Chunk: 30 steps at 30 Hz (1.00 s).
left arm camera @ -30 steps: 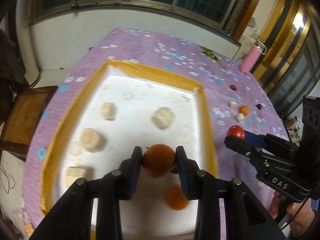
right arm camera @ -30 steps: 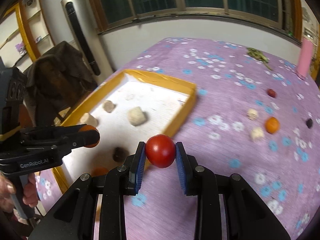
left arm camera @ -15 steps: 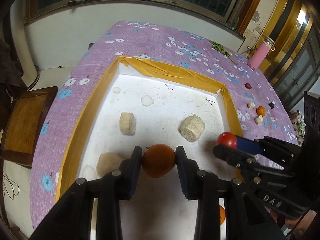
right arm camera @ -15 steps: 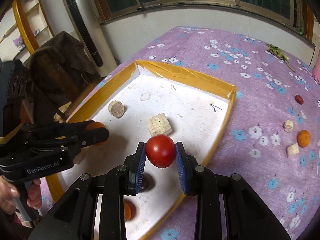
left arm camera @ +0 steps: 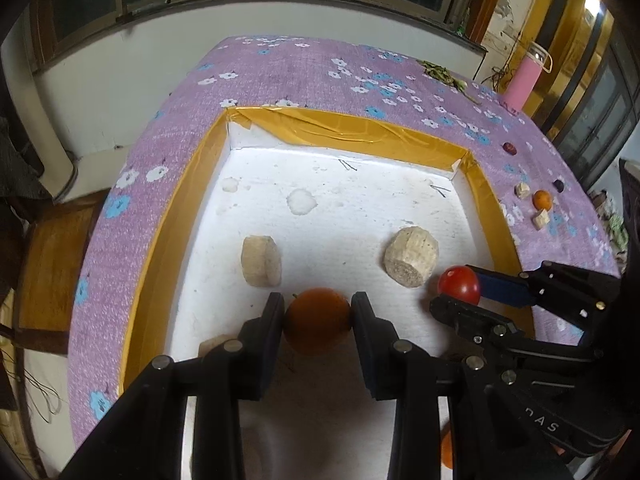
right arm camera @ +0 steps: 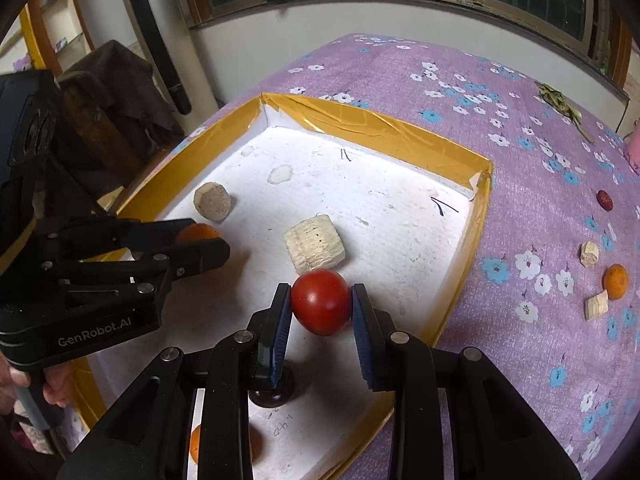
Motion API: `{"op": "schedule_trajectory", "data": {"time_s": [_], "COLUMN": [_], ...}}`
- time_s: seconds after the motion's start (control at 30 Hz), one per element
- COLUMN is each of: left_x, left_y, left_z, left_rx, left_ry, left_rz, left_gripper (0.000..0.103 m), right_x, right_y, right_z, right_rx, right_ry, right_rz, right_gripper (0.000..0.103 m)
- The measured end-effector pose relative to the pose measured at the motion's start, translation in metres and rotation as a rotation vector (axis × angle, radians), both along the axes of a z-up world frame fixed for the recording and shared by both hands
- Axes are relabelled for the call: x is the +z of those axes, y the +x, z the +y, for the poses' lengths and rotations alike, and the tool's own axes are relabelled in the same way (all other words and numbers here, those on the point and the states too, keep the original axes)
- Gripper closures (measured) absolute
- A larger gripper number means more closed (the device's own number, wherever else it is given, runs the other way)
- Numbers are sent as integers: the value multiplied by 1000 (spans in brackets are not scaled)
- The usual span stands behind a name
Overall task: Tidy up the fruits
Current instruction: 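Carry the orange and tomato over the white tray and open both tools, then move both tools back to the cloth and grasp the second orange with the right tool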
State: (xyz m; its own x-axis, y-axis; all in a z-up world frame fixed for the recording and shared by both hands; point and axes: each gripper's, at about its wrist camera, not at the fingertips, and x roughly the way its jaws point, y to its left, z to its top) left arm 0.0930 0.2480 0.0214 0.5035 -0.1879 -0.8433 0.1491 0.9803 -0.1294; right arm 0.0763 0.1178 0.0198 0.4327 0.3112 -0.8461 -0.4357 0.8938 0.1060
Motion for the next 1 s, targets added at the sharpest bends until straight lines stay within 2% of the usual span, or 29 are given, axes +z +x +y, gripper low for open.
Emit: {"op": "schedule_trajectory", "data": {"time_s": [0.27, 0.43, 0.47, 0.53, 0.57, 0.7, 0.9, 1.0], "left_x": [-5, -5, -5, -6, -7, -4, 1, 6], "left_y": [3, 3, 3, 3, 2, -3, -15, -24], "left_z": [-10, -9, -9, -7, -6, 5, 10, 9], "left_rx": [-15, -18, -14, 2, 15, 49, 76, 94], "left_ry": [106, 107, 109, 133, 145, 115, 108, 112], "left_rz": [-1, 0, 4, 13, 20, 31, 24, 13], "left_gripper": [64, 63, 62, 44, 40, 38, 37, 33], "right_x": [-5, -6, -6, -5, -5, 0, 8, 15], "right_y": [0, -1, -1, -2, -3, -8, -18, -25], "right_z": [7, 8, 7, 6, 5, 3, -8, -13], "right_rx": [25, 37, 38, 37, 38, 38, 22, 21], "right_ry": [-54, -73, -69, -65, -61, -61, -44, -33], "right_rz": [-20, -32, -32, -31, -31, -48, -53, -61], "right_gripper": [74, 75, 75, 74, 74, 73, 69, 68]}}
